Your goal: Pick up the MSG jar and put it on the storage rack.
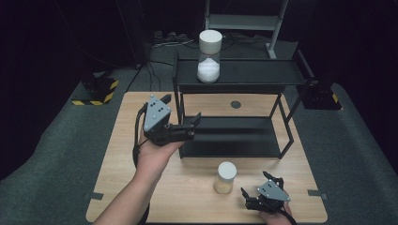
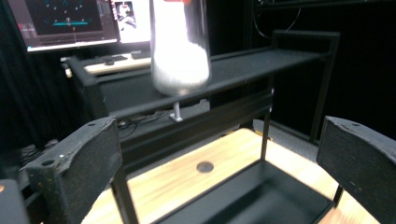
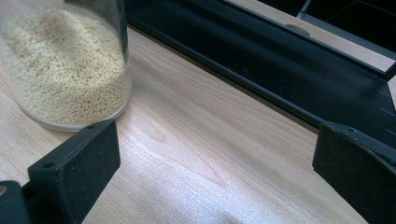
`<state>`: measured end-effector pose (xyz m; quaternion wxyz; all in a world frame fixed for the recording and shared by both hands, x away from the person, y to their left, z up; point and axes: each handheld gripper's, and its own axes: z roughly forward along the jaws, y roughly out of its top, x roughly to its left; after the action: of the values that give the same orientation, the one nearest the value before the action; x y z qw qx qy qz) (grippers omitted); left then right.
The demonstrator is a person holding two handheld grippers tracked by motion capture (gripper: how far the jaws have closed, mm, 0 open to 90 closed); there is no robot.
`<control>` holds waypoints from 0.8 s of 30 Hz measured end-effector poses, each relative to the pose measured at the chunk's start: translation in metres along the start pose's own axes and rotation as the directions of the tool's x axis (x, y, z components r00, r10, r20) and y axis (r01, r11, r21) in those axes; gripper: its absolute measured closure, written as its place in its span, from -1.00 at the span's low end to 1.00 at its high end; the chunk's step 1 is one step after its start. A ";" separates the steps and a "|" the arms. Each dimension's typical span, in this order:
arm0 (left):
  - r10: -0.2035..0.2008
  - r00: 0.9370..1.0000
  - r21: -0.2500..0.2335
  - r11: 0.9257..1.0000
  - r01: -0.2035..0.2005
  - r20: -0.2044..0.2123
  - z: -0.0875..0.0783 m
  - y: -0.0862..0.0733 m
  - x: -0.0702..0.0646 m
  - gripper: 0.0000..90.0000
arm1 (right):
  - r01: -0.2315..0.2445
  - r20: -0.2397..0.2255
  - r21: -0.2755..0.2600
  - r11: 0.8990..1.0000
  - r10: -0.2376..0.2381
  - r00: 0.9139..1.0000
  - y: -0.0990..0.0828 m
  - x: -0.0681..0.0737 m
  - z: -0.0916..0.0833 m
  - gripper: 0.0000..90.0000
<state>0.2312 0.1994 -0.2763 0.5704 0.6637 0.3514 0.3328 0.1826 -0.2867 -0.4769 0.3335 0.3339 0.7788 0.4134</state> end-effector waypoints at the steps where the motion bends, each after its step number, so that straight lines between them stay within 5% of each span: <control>1: -0.001 1.000 0.007 1.000 0.001 0.000 -0.001 -0.002 0.001 -0.99 | -0.001 0.000 -0.001 1.000 0.001 1.000 0.000 0.000 0.000 -1.00; 18: 0.011 1.000 0.073 0.997 -0.011 0.007 -0.026 -0.059 0.001 -0.99 | -0.003 0.000 0.000 1.000 0.003 1.000 0.000 0.000 0.000 -1.00; 24: 0.014 1.000 0.104 0.995 -0.016 0.019 -0.033 -0.091 0.003 -0.99 | -0.005 0.000 0.000 1.000 0.005 1.000 0.000 0.000 0.000 -1.00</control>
<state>0.1973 0.2285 -0.3619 0.5359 0.6980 0.3579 0.3122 0.1829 -0.2871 -0.4768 0.3325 0.3358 0.7780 0.4141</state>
